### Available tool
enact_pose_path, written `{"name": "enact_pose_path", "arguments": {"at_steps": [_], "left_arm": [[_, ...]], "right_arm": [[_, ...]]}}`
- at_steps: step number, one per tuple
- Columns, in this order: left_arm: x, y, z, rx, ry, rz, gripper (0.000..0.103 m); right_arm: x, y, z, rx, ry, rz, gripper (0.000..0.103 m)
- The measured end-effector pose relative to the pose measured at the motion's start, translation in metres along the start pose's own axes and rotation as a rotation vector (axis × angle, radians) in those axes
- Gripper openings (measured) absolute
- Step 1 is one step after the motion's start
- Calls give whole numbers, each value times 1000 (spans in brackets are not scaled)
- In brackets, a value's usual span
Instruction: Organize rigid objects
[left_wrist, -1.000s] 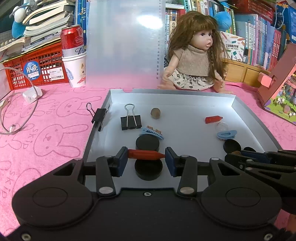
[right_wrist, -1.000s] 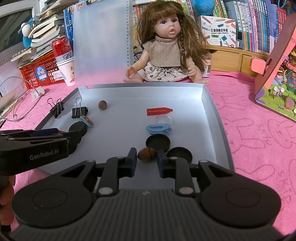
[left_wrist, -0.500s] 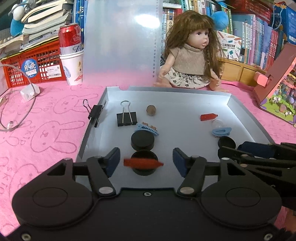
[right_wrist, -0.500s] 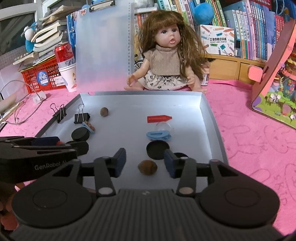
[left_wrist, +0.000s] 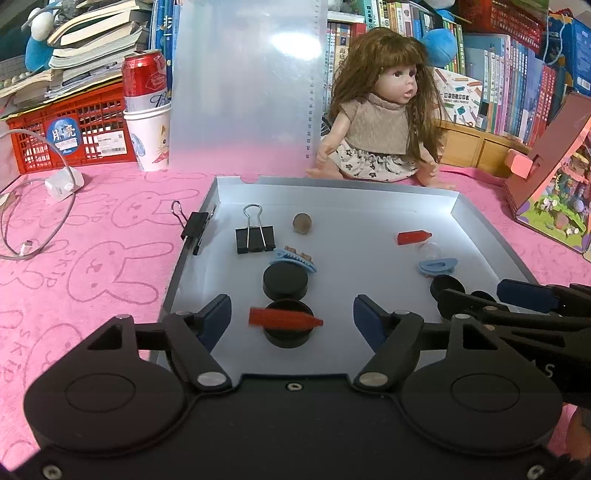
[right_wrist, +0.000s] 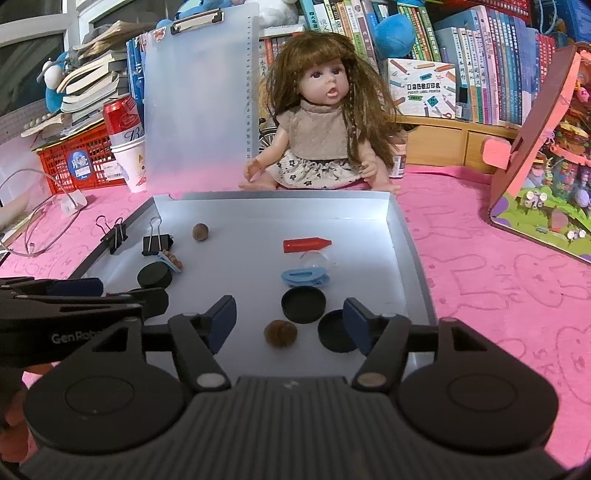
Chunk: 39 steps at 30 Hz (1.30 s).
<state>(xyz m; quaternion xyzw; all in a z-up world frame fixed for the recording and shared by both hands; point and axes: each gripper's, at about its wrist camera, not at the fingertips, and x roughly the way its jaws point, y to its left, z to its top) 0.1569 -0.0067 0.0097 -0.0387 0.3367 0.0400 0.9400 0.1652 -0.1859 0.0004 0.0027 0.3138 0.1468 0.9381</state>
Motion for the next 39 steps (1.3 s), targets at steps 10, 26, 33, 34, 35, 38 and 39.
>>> {"name": "enact_pose_path", "arguments": {"at_steps": [10,26,33,34,35,38,39], "left_arm": [[-10,2,-1,-7,-10,-9,75],[-45,10,-16,-20,-40,-34,80],[-68,14,-33,-16,-73,-22,81],[-70,15,-36,-14,-77,-20,82],[-73,16,-39,-12,-82,-18,82],[-80,17,-47,-9,-88,-8,83],[-82,17,-51,-5,-88,-4,83]], "right_arm": [[-5,-3,0,19,-9,-18,81],[-39,-6,-4,44,-51,-24,85],[-58,-5,-17,21,-71,-36,88],[-59,-4,-19,16,-68,-39,88],[-61,-4,-22,11,-64,-42,88],[-65,-3,-32,4,-54,-53,89],[-66,-3,-36,4,-50,-57,89]]}}
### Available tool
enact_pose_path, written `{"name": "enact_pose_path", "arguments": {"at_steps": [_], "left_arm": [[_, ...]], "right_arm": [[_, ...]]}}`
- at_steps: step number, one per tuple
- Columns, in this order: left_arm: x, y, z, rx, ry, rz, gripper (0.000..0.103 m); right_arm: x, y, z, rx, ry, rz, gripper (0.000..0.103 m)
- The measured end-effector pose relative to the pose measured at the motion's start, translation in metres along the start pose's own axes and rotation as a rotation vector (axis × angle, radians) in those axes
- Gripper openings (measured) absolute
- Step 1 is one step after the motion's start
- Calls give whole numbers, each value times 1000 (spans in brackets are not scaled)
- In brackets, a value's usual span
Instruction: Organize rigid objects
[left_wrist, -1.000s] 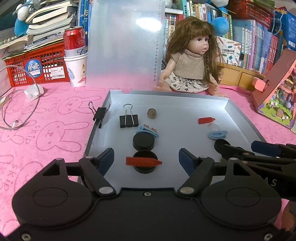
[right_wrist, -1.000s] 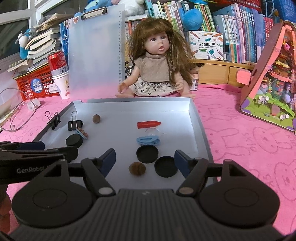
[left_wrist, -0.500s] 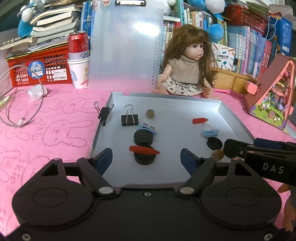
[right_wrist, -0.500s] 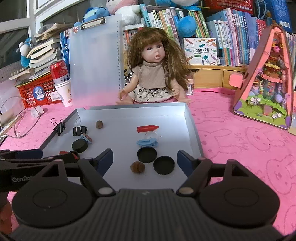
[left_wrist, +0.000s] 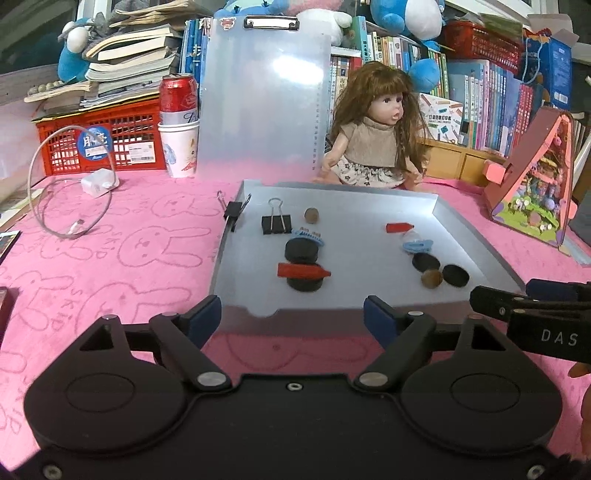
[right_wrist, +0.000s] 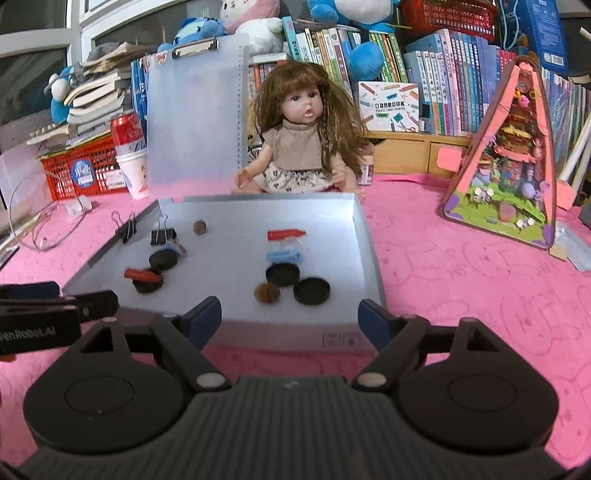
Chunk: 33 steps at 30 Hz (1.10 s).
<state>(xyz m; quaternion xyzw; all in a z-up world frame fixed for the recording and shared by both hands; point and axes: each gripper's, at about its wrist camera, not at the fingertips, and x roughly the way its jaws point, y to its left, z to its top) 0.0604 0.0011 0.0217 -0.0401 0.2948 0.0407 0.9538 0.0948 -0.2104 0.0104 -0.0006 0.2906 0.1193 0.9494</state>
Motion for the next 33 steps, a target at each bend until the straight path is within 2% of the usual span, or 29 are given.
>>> {"name": "enact_pose_path", "arguments": {"at_steps": [11,14,17,25,33], "left_arm": [[7,-1,-28,6,65,28,84],[13,-1,-30,5,77,44,85],[16,-4,-32,27,63,62,87],[20,-6,-37,24,26,78,94],[22,-3,-37,12,33,78,101]], "right_arm": [[7,3,-28,3,73,-22,94],[11,5,-30,-2,74,-42,98],[14,5,-29,-4,69,-47,103],[20,9,-29,-8,76,-64,103],[23,13,-28,-34,90,-84,103]]}}
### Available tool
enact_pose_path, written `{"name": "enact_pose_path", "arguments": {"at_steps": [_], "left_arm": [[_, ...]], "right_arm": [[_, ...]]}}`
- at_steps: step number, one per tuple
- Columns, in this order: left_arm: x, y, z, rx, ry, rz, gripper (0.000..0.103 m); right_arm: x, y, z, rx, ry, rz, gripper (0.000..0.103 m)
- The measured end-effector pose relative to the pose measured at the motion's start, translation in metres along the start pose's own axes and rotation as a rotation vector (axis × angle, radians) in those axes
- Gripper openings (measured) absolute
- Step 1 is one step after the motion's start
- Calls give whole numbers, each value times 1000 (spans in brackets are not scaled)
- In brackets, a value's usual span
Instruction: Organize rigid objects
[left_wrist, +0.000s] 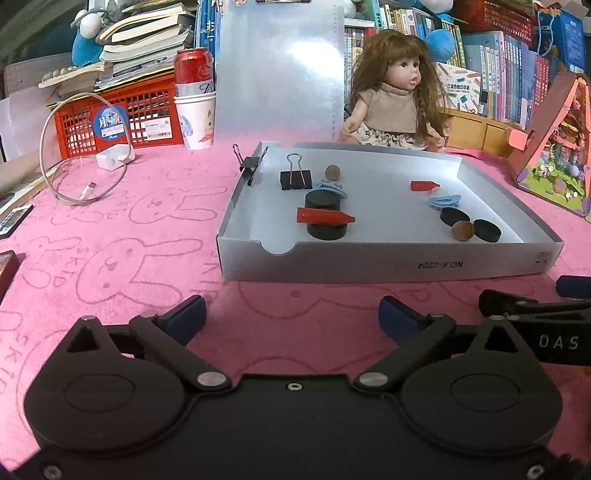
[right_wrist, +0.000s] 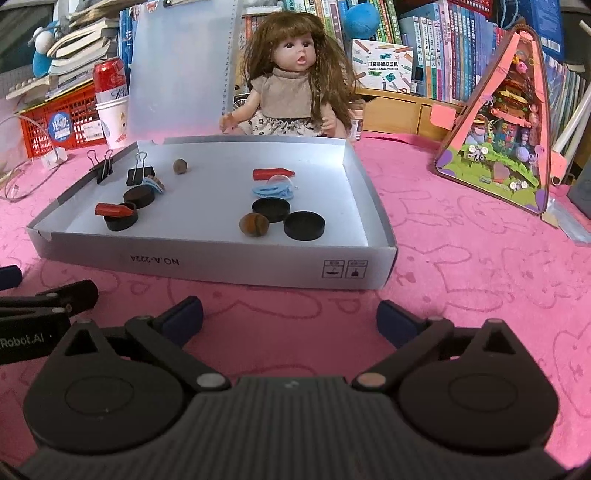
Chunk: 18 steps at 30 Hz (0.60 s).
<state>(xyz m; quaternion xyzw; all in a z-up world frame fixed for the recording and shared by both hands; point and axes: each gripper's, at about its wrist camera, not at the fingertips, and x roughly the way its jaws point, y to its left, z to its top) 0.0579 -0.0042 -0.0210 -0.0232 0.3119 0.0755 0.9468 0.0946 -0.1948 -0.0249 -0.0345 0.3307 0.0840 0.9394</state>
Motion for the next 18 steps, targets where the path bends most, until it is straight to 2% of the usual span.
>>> {"name": "enact_pose_path", "arguments": {"at_steps": [18], "left_arm": [[1,-1,0,5,6,-2,103]], "right_arm": [[1,-1,0,2,1,2,103]]}}
